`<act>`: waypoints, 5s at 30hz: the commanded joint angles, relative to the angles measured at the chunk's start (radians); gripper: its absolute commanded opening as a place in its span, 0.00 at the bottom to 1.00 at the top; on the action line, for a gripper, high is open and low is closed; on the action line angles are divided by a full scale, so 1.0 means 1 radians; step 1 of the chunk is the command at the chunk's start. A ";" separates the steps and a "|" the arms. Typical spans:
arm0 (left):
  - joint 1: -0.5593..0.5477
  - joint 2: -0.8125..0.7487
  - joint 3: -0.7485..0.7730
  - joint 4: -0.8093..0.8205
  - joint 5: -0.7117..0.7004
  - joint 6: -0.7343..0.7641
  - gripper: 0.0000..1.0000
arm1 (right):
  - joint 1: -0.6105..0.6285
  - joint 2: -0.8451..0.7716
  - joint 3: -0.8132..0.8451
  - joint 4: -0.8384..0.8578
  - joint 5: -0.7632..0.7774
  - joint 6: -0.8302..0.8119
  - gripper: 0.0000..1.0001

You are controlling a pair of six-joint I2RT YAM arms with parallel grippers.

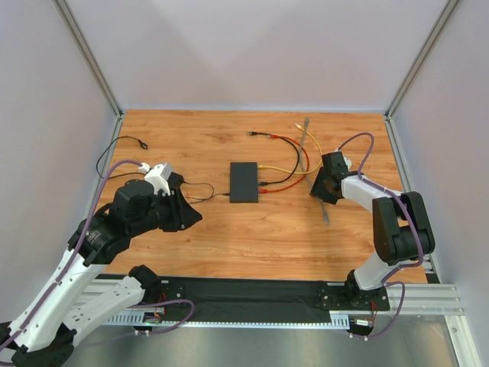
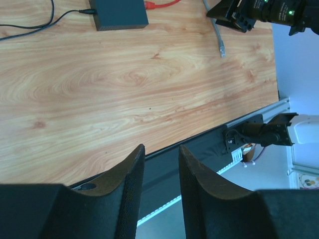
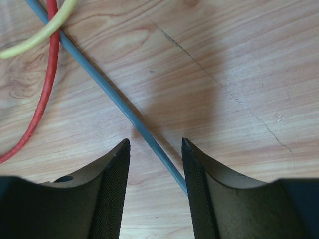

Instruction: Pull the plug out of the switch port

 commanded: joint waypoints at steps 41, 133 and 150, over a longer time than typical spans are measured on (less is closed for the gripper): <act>-0.001 1.080 0.248 0.910 -0.227 0.247 0.16 | 0.032 0.075 0.155 -0.162 0.427 0.045 0.32; 0.062 1.221 0.239 0.754 0.018 0.353 0.00 | 0.486 0.081 -0.327 1.088 0.200 0.586 0.37; 0.062 1.226 0.246 0.738 0.010 0.351 0.00 | 0.497 0.144 -0.327 1.141 0.226 0.686 0.44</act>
